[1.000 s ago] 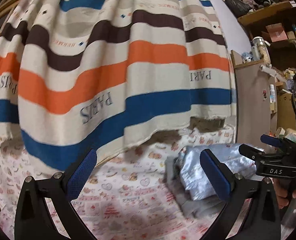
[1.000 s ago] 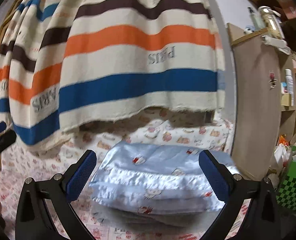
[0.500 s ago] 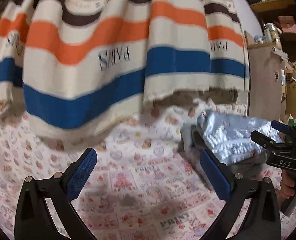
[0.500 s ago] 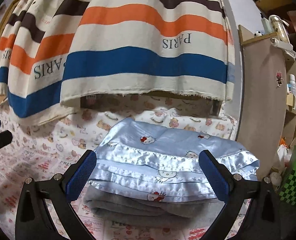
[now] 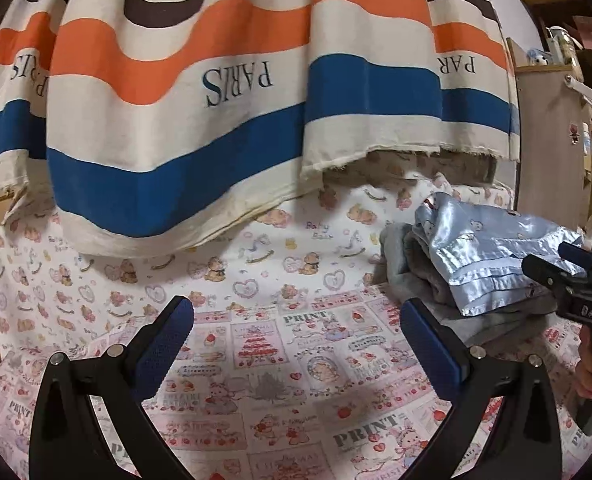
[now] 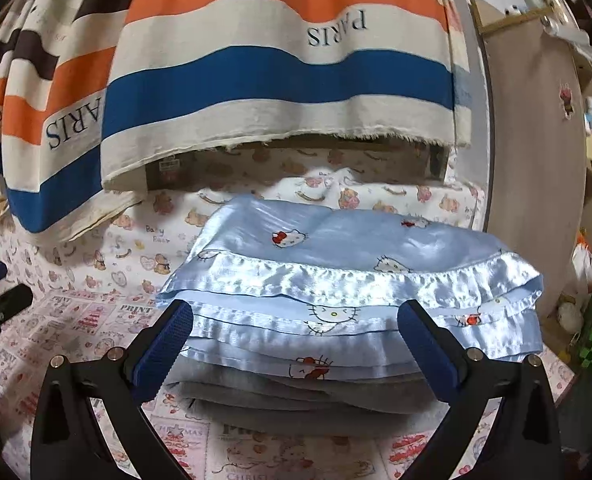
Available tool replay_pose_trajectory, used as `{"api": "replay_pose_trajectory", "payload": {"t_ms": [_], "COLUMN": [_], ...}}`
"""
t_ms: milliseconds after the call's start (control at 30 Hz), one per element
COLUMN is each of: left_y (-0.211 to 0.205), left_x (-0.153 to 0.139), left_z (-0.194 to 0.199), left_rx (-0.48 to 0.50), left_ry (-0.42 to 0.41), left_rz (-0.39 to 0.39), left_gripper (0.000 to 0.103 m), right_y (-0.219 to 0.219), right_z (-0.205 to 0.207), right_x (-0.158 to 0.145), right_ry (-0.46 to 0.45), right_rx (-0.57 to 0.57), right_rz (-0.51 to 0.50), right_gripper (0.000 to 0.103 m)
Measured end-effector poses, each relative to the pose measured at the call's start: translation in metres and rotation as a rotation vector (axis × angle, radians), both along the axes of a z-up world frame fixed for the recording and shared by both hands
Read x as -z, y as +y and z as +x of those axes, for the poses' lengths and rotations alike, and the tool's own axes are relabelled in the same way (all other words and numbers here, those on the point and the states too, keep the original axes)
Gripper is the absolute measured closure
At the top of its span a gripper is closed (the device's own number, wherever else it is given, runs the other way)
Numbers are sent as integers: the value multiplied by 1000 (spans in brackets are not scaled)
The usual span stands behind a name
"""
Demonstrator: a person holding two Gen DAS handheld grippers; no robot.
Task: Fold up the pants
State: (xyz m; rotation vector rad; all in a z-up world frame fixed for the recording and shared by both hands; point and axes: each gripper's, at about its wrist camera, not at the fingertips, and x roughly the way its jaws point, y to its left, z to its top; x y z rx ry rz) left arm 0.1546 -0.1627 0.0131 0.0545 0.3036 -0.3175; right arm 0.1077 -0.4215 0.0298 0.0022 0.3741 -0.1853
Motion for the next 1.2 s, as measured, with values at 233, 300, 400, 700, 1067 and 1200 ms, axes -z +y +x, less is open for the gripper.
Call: {"api": "replay_pose_trajectory", "payload": {"t_ms": [233,300,400,700,1067,1200], "left_y": [-1,-1,0,0,0,0], "left_x": [0,0,0,0,0,0], "left_z": [1,1,2,2,2,3], "left_rx": [15,5,9,-14,-17,-17], "left_ry": [7,6,11,8,12,14], "left_rz": [3,5,2,4,2,5], "left_gripper": [1,1,1,1,1,1], "right_y": [-2,-3,0,1,2,2], "right_z": [2,1,0,-3,-2,-2], "right_x": [0,0,-1,-2,-1,-1], "right_ry": [12,5,0,-9,-1,-2], "right_rx": [8,9,2,-20,-24,-25], "right_rz": [15,18,5,4,2,1], "right_gripper": [1,1,1,1,1,1]}}
